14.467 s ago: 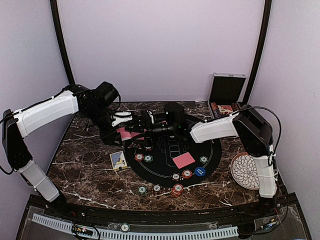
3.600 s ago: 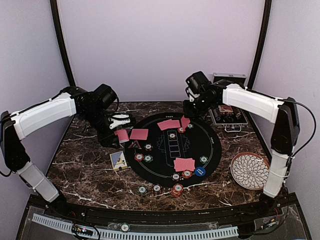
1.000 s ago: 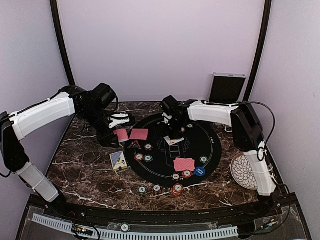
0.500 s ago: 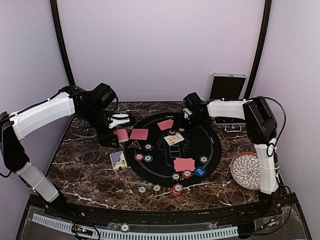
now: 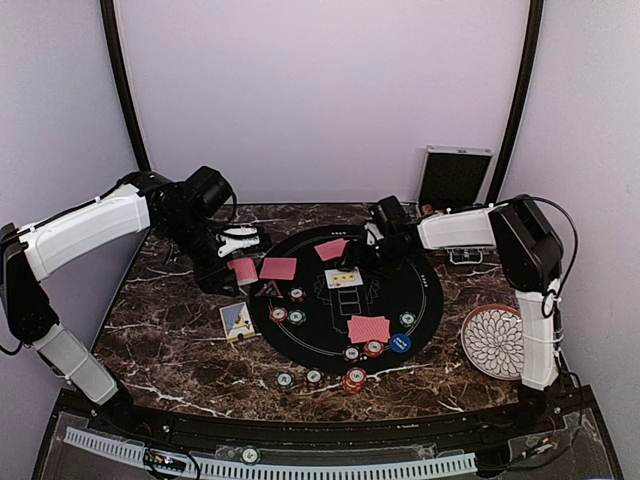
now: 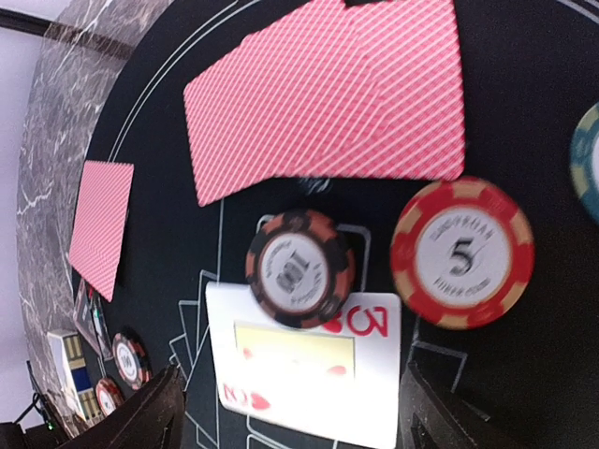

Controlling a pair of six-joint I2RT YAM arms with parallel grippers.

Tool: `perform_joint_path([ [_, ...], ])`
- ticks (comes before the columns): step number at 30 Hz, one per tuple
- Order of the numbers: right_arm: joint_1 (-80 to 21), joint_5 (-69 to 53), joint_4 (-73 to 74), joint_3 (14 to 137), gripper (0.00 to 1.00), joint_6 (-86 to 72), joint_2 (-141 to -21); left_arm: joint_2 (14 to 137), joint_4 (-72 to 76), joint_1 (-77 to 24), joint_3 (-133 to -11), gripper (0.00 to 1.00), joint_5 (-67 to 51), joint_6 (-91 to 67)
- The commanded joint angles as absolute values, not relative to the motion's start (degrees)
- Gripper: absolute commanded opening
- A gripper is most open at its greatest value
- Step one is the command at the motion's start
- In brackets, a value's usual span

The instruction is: Distribute texas hold em gaming equipment

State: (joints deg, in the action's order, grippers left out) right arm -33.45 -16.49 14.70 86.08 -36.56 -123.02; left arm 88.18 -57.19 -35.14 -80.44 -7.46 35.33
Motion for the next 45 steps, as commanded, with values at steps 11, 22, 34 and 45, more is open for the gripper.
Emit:
perform_joint_path([
  [11, -37.3, -17.4, 17.2, 82.7, 0.8, -38.2, -120.6, 86.1, -58.1, -34.8, -81.6, 0.0, -8.6, 35.8],
  [22, -35.7, -17.6, 21.4, 88.0, 0.74, -34.4, -121.4, 85.7, -58.2, -34.8, -81.6, 0.0, -8.5, 35.7],
  [34, -35.6, -20.6, 22.5, 94.2, 0.44, -34.7, -127.6, 85.7, -58.4, -34.8, -81.9, 0.0, -8.6, 35.7],
  [45, -33.5, -20.7, 22.5, 98.0, 0.42, -35.1, -131.8, 85.8, -58.4, -34.8, -81.9, 0.0, -8.5, 35.8],
])
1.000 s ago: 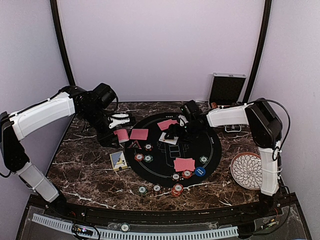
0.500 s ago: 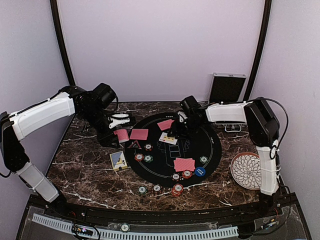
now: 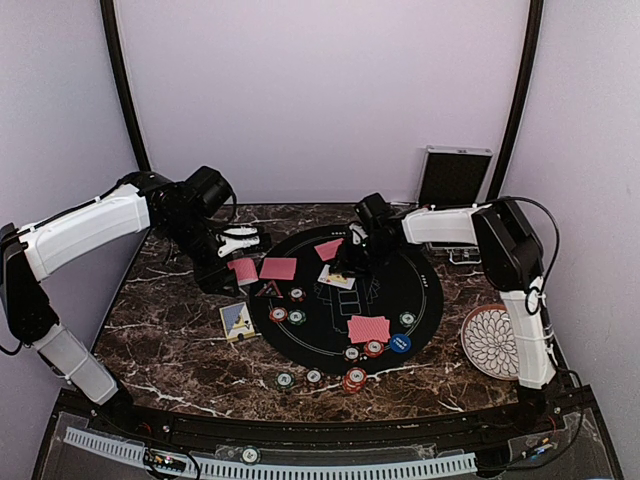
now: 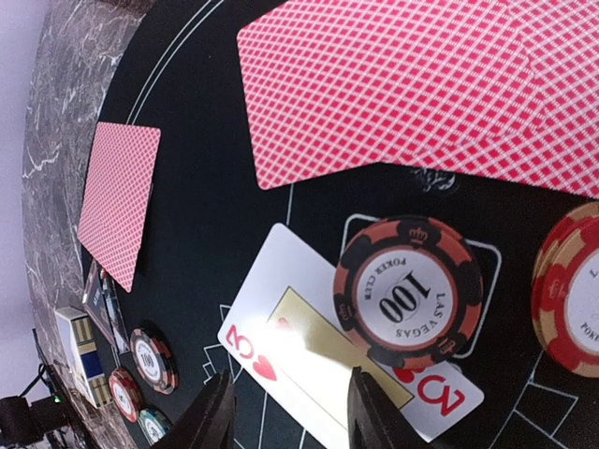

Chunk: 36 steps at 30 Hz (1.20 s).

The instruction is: Distribute texas hold em gaming equipment

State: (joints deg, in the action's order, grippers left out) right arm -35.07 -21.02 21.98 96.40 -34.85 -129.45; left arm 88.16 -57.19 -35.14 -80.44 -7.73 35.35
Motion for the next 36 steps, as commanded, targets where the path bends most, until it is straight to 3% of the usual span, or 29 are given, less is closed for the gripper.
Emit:
perform_joint_path([
  [1, -33.3, -20.8, 22.5, 98.1, 0.42, -35.1, -132.0, 85.8, -58.4, -34.8, -81.9, 0.0, -8.5, 35.8],
  [13, -32.5, -22.4, 23.4, 101.1, 0.42, -34.3, -133.2, 86.2, -58.5, -34.8, -82.2, 0.0, -8.4, 35.8],
  [15, -32.7, -23.6, 21.9, 99.1, 0.47, -34.9, -131.1, 86.1, -58.5, -34.8, -82.3, 0.0, -8.3, 35.8],
  [19, -34.0, -27.2, 15.2, 92.4, 0.71, -39.2, -123.5, 86.0, -58.5, -34.8, -82.2, 0.0, -8.3, 35.9],
  [25, -37.3, -32.3, 9.2, 89.5, 0.88, -43.6, -116.3, 86.3, -58.1, -34.8, -82.0, 0.0, -8.6, 36.1],
  [27, -38.3, -32.8, 9.8, 89.3, 0.98, -43.6, -116.0, 86.3, -57.9, -34.9, -81.9, 0.0, -8.7, 36.1],
  [31, -38.7, -29.6, 8.4, 85.1, 0.99, -43.9, -113.3, 86.2, -57.8, -34.8, -81.8, 0.0, -8.8, 36.2],
  [36, -33.5, -32.7, -17.3, 68.1, 0.99, -59.3, -105.0, 86.2, -57.6, -34.8, -81.7, 0.0, -8.5, 36.5],
])
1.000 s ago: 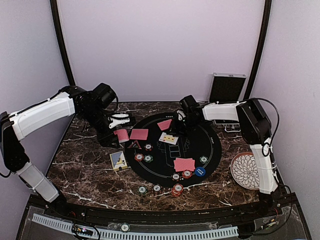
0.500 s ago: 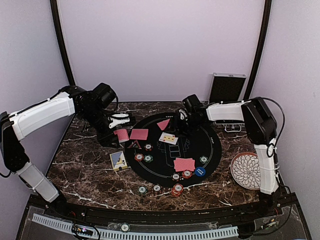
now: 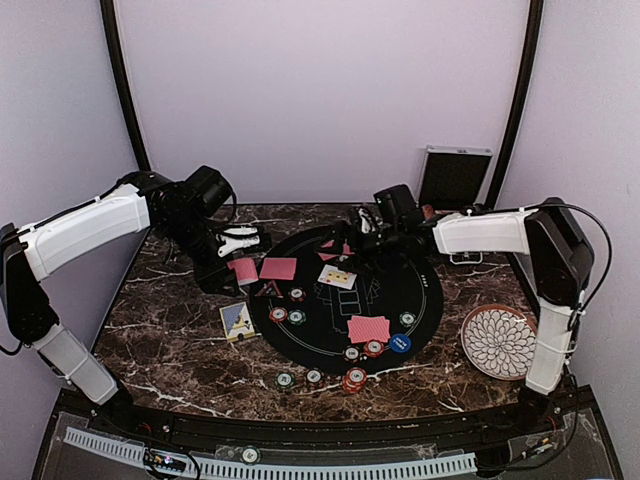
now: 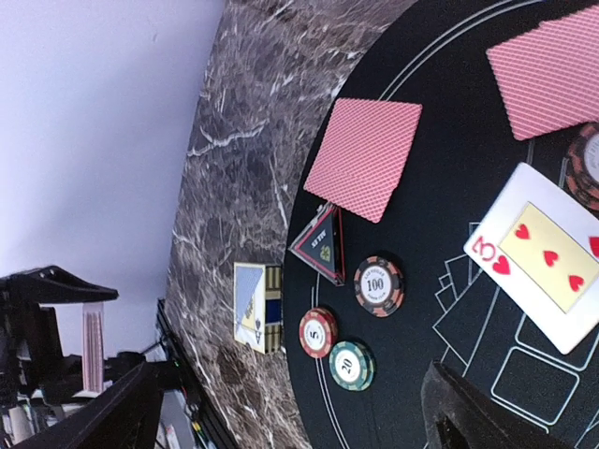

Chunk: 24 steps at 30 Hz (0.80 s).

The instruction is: Distribute texas hold em gaming equipment

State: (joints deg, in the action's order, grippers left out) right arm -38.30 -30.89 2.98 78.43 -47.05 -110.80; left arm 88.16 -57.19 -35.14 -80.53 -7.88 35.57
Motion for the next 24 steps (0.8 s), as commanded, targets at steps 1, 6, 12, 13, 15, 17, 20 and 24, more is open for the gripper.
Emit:
perform_joint_path([
  [1, -32.6, -32.4, -22.5, 65.0, 0.99, -62.4, -103.7, 86.1, -57.4, -34.8, -81.8, 0.0, -8.4, 36.5],
  [6, -35.3, -24.5, 3.8, 77.5, 0.99, -45.8, -103.9, 86.1, -56.6, -34.8, -82.1, 0.0, -8.7, 36.4],
  [12, -32.9, -37.6, -15.3, 68.4, 0.98, -60.7, -102.1, 86.2, -56.7, -34.8, -82.2, 0.0, -8.6, 36.5],
  [13, -33.2, -40.0, -20.3, 67.3, 0.99, -64.3, -102.1, 86.2, -56.6, -34.8, -82.2, 0.0, -8.5, 36.5],
  [15, -35.0, -41.2, -17.7, 70.2, 0.99, -63.6, -102.6, 86.2, -56.7, -34.9, -82.3, 0.0, -8.2, 36.5],
  [17, -37.2, -38.0, -9.2, 73.9, 0.98, -57.8, -102.6, 86.0, -56.6, -34.9, -82.4, 0.0, -8.3, 36.6],
  [20, -39.1, -38.0, -10.1, 73.9, 0.95, -58.0, -103.6, 86.0, -56.6, -34.8, -82.6, 0.0, -8.5, 36.4],
  [24, -42.0, -39.9, -13.1, 74.0, 0.91, -60.7, -106.0, 86.2, -56.7, -34.8, -83.3, 0.0, -8.9, 36.2],
])
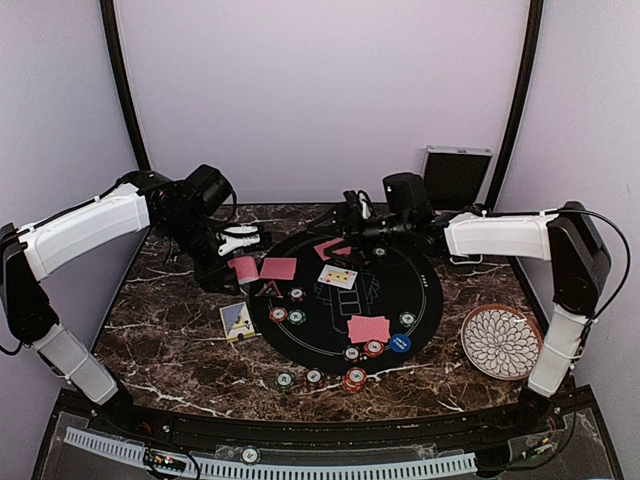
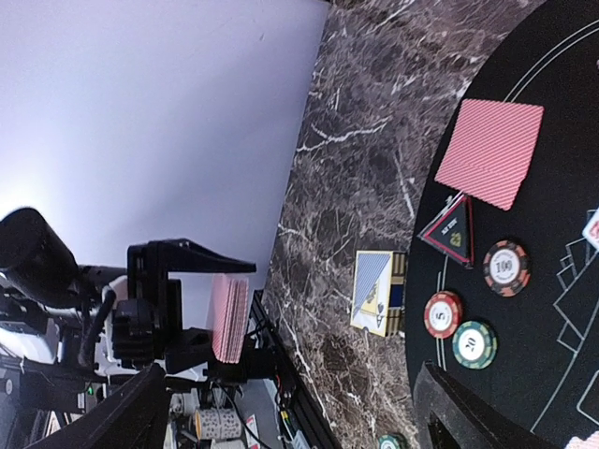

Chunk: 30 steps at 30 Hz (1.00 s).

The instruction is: Distribute texas hold em gaming equipment

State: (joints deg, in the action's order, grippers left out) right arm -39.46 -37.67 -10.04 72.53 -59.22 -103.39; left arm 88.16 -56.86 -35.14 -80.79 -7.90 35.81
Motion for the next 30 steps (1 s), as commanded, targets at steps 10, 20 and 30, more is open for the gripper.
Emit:
perform_joint_path([
  [10, -47.9, -44.2, -26.2, 76.0, 0.78, -70.5, -112.5, 87.2, -57.2, -34.9, -84.7, 0.0, -9.3, 36.0],
  [20, -50.1, -45.1, -30.6, 78.4, 0.77, -74.0, -116.1, 87.2, -57.6, -34.8, -85.1, 0.0, -9.5, 35.9],
  [30, -51.5, -45.5, -30.7, 83.1, 0.78, -74.7, -120.0, 87.6, -57.7, -34.9, -85.5, 0.0, -9.9, 35.7],
])
